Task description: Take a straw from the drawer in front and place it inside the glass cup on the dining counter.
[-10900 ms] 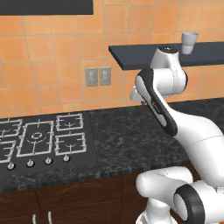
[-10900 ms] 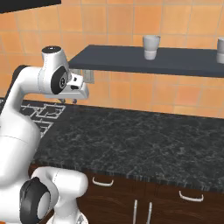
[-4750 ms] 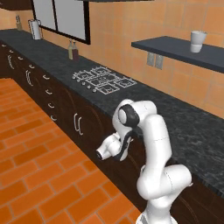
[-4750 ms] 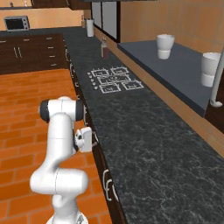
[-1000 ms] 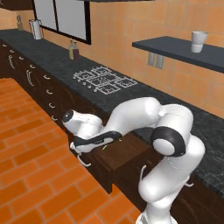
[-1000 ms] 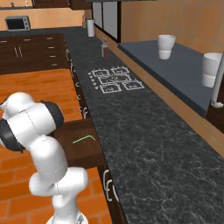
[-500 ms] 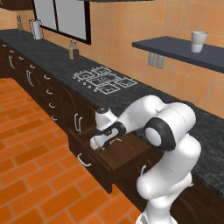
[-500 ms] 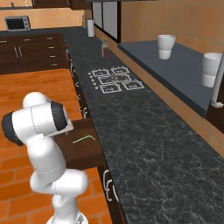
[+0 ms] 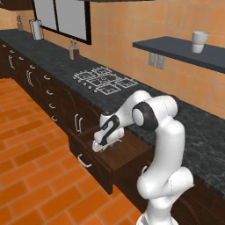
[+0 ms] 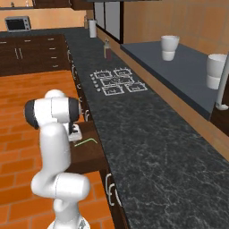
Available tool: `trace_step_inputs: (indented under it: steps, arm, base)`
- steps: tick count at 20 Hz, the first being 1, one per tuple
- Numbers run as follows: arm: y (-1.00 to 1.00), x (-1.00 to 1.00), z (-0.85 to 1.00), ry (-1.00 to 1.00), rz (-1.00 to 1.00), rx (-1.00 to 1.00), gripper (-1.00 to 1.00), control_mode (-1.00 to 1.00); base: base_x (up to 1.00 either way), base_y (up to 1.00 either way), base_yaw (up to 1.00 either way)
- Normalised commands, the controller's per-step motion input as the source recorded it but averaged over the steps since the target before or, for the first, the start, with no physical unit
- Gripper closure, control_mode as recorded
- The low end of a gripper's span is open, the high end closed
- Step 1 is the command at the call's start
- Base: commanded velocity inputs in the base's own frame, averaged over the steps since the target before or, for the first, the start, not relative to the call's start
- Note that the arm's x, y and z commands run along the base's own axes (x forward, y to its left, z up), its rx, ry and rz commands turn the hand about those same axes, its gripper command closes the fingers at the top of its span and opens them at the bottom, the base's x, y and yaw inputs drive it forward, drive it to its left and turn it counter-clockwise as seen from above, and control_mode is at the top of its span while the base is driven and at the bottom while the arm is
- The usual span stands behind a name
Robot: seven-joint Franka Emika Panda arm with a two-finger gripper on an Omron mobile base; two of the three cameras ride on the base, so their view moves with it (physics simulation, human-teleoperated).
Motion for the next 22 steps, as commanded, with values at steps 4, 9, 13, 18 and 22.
trace_step_inputs:
  steps: [4, 9, 13, 18, 22]
  arm:
    - [0.47, 0.03, -0.47, 0.06, 0.0, 0.01, -1.0, -1.0]
    - [0.71, -0.2, -0.21, 0.02, 0.01, 0.0, -1.0, -1.0]
    - [0.93, -0.94, 0.13, -0.01, 0.01, 0.0, -1.0, -1.0]
    - [-0.04, -0.1, 0.51, -0.05, 0.0, 0.0, -1.0, -1.0]
    - [-0.58, 0.54, 0.26, -0.02, 0.11, 0.0, -1.0, -1.0]
  base:
    - [0.0, 0.0, 0.0]
    - [0.0, 0.0, 0.0]
    - [0.0, 0.0, 0.0]
    - [0.0, 0.0, 0.0]
    - [0.0, 0.0, 0.0]
